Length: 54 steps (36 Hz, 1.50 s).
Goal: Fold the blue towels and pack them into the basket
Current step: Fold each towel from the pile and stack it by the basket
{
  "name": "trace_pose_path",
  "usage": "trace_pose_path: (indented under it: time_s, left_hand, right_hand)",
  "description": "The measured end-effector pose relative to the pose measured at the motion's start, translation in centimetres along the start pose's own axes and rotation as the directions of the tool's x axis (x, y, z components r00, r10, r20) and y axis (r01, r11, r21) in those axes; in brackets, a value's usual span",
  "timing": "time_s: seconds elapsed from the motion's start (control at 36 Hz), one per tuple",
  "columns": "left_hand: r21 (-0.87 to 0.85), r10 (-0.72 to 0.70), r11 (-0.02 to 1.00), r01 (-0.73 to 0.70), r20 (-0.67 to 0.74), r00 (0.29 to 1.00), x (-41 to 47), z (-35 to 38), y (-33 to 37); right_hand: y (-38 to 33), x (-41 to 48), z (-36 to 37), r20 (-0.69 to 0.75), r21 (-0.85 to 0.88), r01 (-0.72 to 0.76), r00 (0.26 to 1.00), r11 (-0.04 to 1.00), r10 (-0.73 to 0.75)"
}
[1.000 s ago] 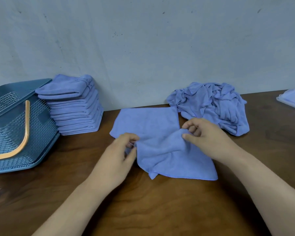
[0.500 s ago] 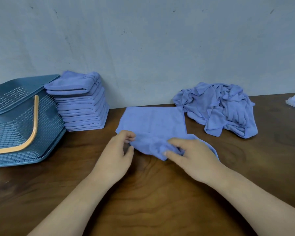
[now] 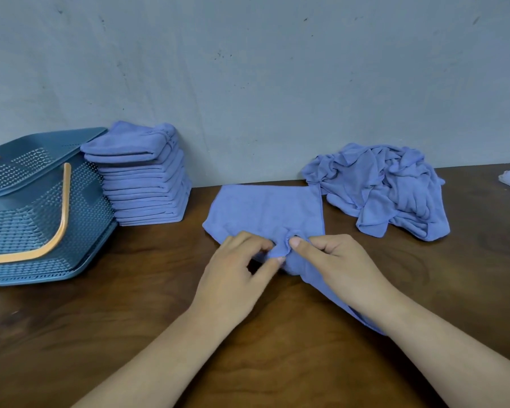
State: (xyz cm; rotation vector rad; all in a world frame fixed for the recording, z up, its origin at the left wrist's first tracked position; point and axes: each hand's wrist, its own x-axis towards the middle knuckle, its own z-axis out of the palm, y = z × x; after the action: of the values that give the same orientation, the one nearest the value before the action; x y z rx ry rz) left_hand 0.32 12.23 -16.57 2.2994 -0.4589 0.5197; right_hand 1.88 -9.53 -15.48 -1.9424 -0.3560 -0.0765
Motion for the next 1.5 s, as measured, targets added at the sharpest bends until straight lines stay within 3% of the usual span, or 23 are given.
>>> trace_pose_path:
  time_s: [0.08,0.25,0.31,0.39,0.47,0.58,0.67,0.81,0.89,0.97,1.06,1.14,1.19,1.28,1.39,1.44,1.5]
  left_hand:
    - [-0.133,-0.002,0.991,-0.001,-0.023,1.0,0.2,-0.8,-0.5]
    - [-0.305,-0.066,0.947,0.1,0.119,0.991,-0.5,-1.3,-0.3]
    - [-0.268,-0.05,0.961,0.071,0.084,0.995,-0.4,-1.2,0.0]
    - [-0.058,0.051,0.997,-0.049,0.032,0.998,-0.1,-1.1,0.0]
    - [-0.043,0.056,0.997,-0.057,-0.012,0.998,0.1,-1.4,-0.3]
    - [-0.365,-0.112,0.927,0.091,-0.038,0.993,0.9,-3.5,-1.3]
    - [-0.461,-0.175,0.878,0.125,-0.066,0.982,1.5,-5.3,-2.3]
    - [-0.672,-0.285,0.715,0.192,-0.03,0.958,1.8,-7.4,-2.0]
    - [-0.664,-0.258,0.718,0.21,0.026,0.966,1.8,-7.8,-1.6]
    - [-0.586,-0.164,0.767,0.261,0.214,0.963,1.5,-8.0,-1.5]
    - [-0.558,-0.088,0.742,0.372,0.469,0.879,1.0,-8.4,-1.8]
    - [-0.501,-0.03,0.746,0.439,0.633,0.774,0.8,-9.1,-2.3]
    - [-0.488,-0.014,0.748,0.451,0.667,0.745,0.8,-9.5,-2.6]
    - [-0.507,-0.049,0.716,0.479,0.649,0.76,0.9,-9.7,-3.4]
    - [-0.575,-0.085,0.617,0.537,0.629,0.772,0.9,-10.0,-4.7]
    - [-0.584,-0.081,0.578,0.57,0.654,0.752,1.0,-10.2,-5.1]
    - [-0.555,-0.152,0.576,0.6,0.649,0.746,1.3,-9.8,-5.3]
  right_hand:
    - [-0.2,-0.1,-0.1,0.016,-0.063,0.01,1.0,0.998,-0.009]
    - [-0.2,-0.1,-0.3,0.012,-0.081,0.041,0.999,0.996,-0.04]
    - [0.0,-0.2,-0.1,0.033,-0.093,0.041,0.999,0.995,-0.038]
    - [0.1,-0.2,0.0,0.047,-0.084,0.046,0.998,0.995,-0.042]
    - [0.1,-0.2,-0.1,0.074,-0.086,0.078,0.995,0.993,-0.072]
    - [-0.2,-0.5,-0.7,0.19,-0.222,0.128,0.978,0.967,-0.086]
    - [-0.9,-0.9,-1.5,0.169,-0.381,0.151,0.981,0.912,-0.092]
    - [-2.6,-1.6,-2.8,0.181,-0.638,0.269,0.963,0.722,-0.198]
    - [-3.0,-1.7,-2.9,0.232,-0.579,0.277,0.958,0.767,-0.171]
    - [-2.8,-1.7,-2.3,0.367,-0.556,0.331,0.921,0.763,-0.132]
    - [-2.4,-1.5,-1.9,0.473,-0.549,0.359,0.878,0.754,-0.074]
    - [-2.4,-1.5,-2.4,0.502,-0.434,0.354,0.858,0.829,-0.103]
    - [-2.4,-1.6,-2.9,0.491,-0.281,0.302,0.861,0.911,-0.134]
    - [-2.6,-1.5,-3.4,0.475,0.01,0.164,0.867,0.986,-0.149]
    - [-2.3,-1.0,-3.2,0.493,0.32,-0.051,0.862,0.946,-0.121]
    - [-1.7,-0.5,-2.9,0.388,0.321,-0.074,0.92,0.944,-0.06]
    - [-0.2,0.2,-2.7,0.183,0.064,0.019,0.983,0.998,-0.03]
